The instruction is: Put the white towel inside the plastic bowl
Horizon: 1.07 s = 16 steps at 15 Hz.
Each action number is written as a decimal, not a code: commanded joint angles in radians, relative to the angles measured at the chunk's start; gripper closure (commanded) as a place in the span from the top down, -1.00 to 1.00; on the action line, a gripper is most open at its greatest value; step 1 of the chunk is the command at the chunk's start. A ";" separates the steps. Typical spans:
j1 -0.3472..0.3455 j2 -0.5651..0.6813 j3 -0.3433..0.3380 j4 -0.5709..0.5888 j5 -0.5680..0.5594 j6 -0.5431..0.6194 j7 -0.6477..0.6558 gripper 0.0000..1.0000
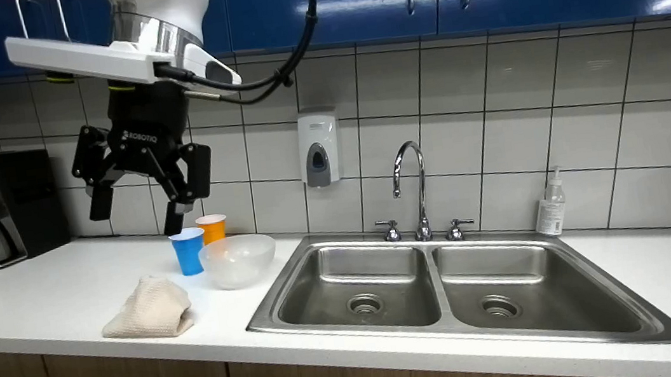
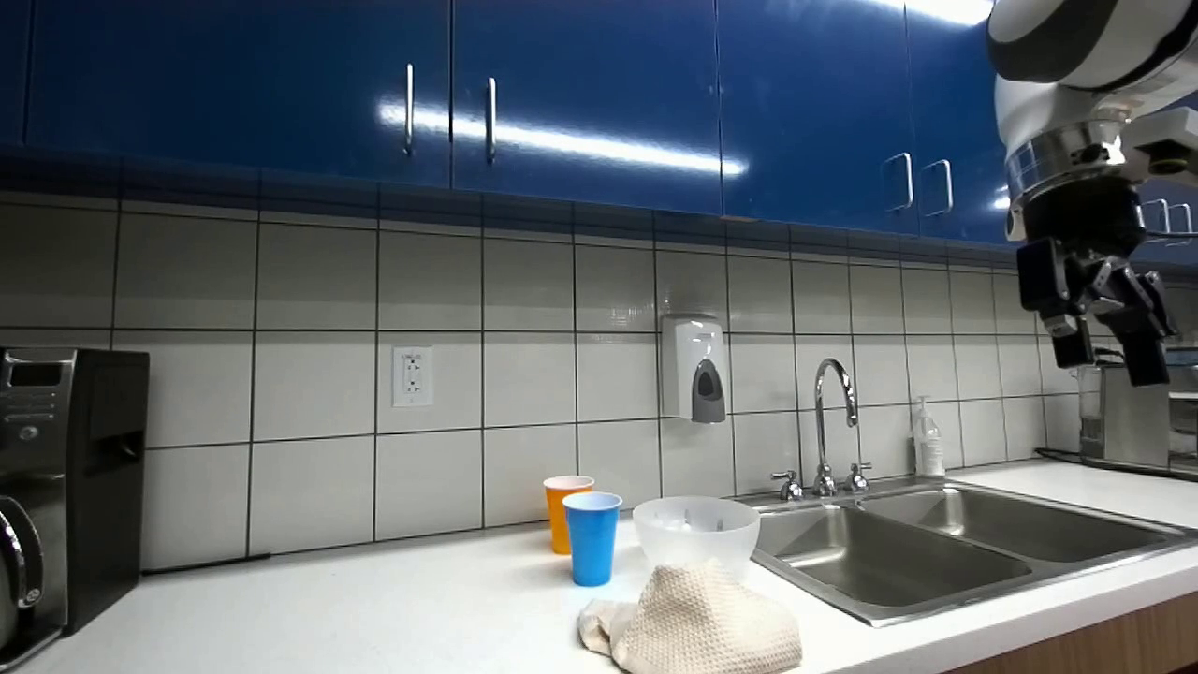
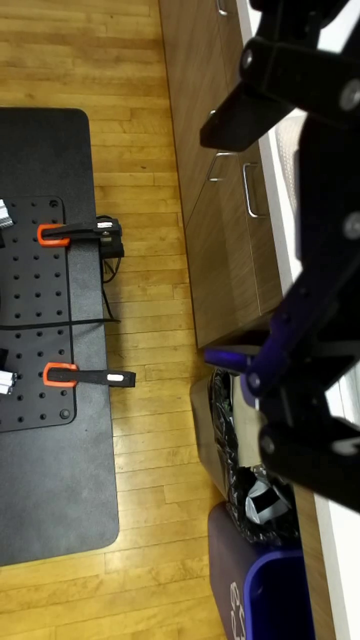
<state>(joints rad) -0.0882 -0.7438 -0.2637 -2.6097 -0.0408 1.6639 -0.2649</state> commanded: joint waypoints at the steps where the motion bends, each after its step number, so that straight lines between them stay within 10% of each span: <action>1: 0.017 -0.038 0.061 -0.041 -0.007 0.009 -0.011 1.00; 16: 0.187 0.000 0.254 -0.096 0.047 0.227 0.081 1.00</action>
<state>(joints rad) 0.0803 -0.7360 -0.0476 -2.6693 -0.0235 1.8169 -0.2323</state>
